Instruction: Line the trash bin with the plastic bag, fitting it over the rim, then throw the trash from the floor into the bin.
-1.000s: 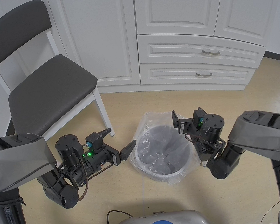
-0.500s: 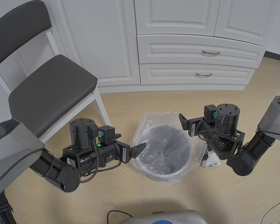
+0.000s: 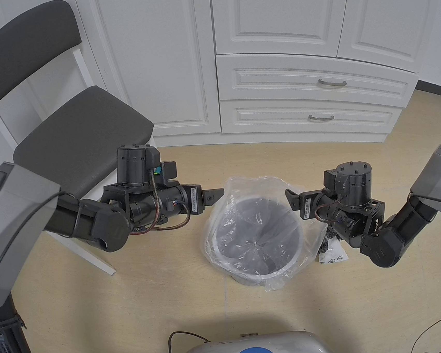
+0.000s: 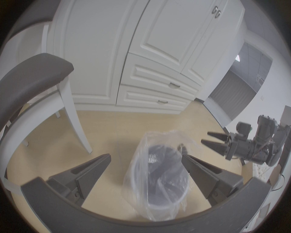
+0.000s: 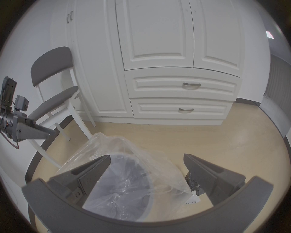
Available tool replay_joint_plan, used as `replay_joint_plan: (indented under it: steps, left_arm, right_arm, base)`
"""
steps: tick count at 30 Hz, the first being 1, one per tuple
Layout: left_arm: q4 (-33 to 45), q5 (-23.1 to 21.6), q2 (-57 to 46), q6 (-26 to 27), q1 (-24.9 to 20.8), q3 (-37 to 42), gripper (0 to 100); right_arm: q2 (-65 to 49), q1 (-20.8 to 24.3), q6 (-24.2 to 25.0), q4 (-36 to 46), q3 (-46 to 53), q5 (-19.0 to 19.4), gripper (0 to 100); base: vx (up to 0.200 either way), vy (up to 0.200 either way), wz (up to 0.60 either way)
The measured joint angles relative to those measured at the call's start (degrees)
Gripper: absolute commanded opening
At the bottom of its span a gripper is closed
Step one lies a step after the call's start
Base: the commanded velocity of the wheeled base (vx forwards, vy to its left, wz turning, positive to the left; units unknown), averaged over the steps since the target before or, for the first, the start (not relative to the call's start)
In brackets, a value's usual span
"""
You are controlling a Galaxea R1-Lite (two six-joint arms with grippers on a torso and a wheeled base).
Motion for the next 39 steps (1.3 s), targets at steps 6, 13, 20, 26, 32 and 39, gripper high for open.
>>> replay_joint_plan:
  steps: [6,13,20,26,32,39]
  left_arm:
    - [-6.2,0.3,5.9,-1.2,0.7,-1.7,100]
    - [-7.1,-0.6,11.2,-1.4,1.3,-3.8,100]
    - [-7.1,-0.5,14.0,-1.4,2.0,-5.7,100]
    - [-6.9,0.0,17.6,-1.3,3.4,-9.7,100]
    - [-6.3,1.4,21.5,-1.5,4.8,-14.8,100]
    - [-6.1,4.5,25.8,-1.8,5.2,-19.5,100]
  right_arm:
    - [4.7,-1.5,2.2,1.7,-3.9,0.6,100]
    - [10.0,-3.1,3.0,1.9,-7.7,0.7,100]
    - [13.3,-3.9,3.3,1.8,-9.8,0.7,100]
    - [16.3,-5.2,4.7,2.1,-13.2,0.7,100]
    - [19.0,-6.7,5.0,2.1,-15.7,0.7,100]
    - [21.6,-7.9,5.1,2.0,-17.8,0.7,100]
  base:
    - [0.0,0.0,0.0]
    - [0.0,0.0,0.0]
    - [0.0,0.0,0.0]
    - [0.0,0.0,0.0]
    - [0.0,0.0,0.0]
    - [0.0,0.0,0.0]
